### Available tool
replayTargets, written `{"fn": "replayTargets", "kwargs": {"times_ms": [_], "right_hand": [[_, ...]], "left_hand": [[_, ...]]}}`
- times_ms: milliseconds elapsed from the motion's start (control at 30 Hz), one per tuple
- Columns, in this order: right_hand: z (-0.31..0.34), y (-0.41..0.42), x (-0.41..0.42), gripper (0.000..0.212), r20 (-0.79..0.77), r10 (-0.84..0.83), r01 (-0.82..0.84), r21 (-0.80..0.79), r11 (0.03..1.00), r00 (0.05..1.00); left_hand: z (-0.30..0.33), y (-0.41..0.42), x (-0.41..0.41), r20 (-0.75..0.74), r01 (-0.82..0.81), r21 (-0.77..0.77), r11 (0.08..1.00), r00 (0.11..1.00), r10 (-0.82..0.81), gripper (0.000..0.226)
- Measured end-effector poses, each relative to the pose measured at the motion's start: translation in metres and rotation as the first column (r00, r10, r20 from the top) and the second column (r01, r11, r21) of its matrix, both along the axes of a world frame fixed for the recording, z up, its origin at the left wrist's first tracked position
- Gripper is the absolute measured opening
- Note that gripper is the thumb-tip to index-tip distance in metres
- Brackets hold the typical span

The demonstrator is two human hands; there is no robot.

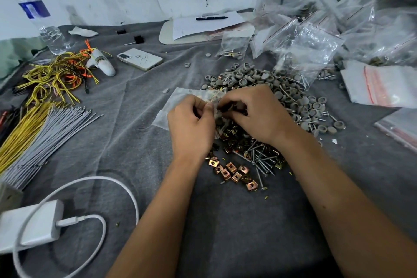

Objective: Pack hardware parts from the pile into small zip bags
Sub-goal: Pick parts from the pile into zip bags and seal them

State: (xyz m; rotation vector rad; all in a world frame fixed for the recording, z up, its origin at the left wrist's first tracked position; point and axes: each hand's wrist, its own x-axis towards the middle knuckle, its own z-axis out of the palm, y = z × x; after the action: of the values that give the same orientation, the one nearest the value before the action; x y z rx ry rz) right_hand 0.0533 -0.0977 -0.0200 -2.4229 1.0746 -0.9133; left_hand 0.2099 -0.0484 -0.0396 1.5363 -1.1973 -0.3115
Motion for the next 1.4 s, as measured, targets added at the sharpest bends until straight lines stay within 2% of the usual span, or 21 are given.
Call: {"fn": "replayTargets", "kwargs": {"times_ms": [200, 333, 433, 533, 667, 833, 1033, 1167, 1300, 1400], "right_hand": [[0.0, 0.0, -0.001, 0.025, 0.007, 0.01, -0.01, -0.013, 1.0, 1.0], [0.004, 0.0, -0.002, 0.015, 0.162, -0.034, 0.039, -0.027, 0.999, 0.986], [0.008, -0.002, -0.008, 0.013, 0.182, -0.077, 0.08, -0.01, 0.997, 0.98], [0.013, -0.005, -0.019, 0.009, 0.11, -0.094, 0.094, 0.006, 0.996, 0.99], [0.022, -0.007, -0.04, 0.004, -0.076, -0.028, 0.032, 0.053, 0.998, 0.997], [0.03, -0.011, -0.058, 0.014, -0.293, 0.074, 0.013, 0.285, 0.958, 0.953], [0.032, -0.01, -0.049, 0.019, -0.435, 0.064, 0.08, 0.306, 0.949, 0.898], [0.033, -0.009, -0.048, 0.012, -0.406, 0.08, 0.044, 0.288, 0.957, 0.91], [0.031, -0.009, -0.049, 0.006, -0.268, 0.116, -0.039, 0.274, 0.961, 0.956], [0.03, -0.009, -0.04, 0.006, -0.146, 0.093, -0.063, 0.195, 0.979, 0.985]], "left_hand": [[-0.002, 0.0, 0.0, -0.001, 0.008, -0.004, 1.0, 1.0, -0.008, 0.028], [-0.001, -0.001, 0.001, -0.001, 0.014, -0.008, 1.0, 1.0, -0.014, 0.03], [-0.001, 0.0, 0.0, 0.011, 0.015, -0.003, 1.0, 1.0, -0.015, 0.031], [0.0, 0.001, 0.0, 0.016, 0.011, 0.008, 1.0, 1.0, -0.011, 0.029], [0.002, 0.002, 0.0, 0.03, 0.009, 0.011, 1.0, 1.0, -0.009, 0.029], [0.002, 0.004, -0.002, 0.032, 0.009, 0.033, 0.999, 0.999, -0.011, 0.02], [0.003, 0.004, -0.002, 0.013, 0.009, 0.036, 0.999, 1.0, -0.01, 0.019], [0.003, 0.004, -0.002, 0.022, 0.012, 0.029, 1.0, 1.0, -0.012, 0.02], [0.004, 0.003, -0.002, 0.029, 0.006, 0.028, 1.0, 1.0, -0.007, 0.023], [0.004, 0.002, -0.002, 0.016, -0.007, 0.017, 1.0, 1.0, 0.007, 0.027]]}}
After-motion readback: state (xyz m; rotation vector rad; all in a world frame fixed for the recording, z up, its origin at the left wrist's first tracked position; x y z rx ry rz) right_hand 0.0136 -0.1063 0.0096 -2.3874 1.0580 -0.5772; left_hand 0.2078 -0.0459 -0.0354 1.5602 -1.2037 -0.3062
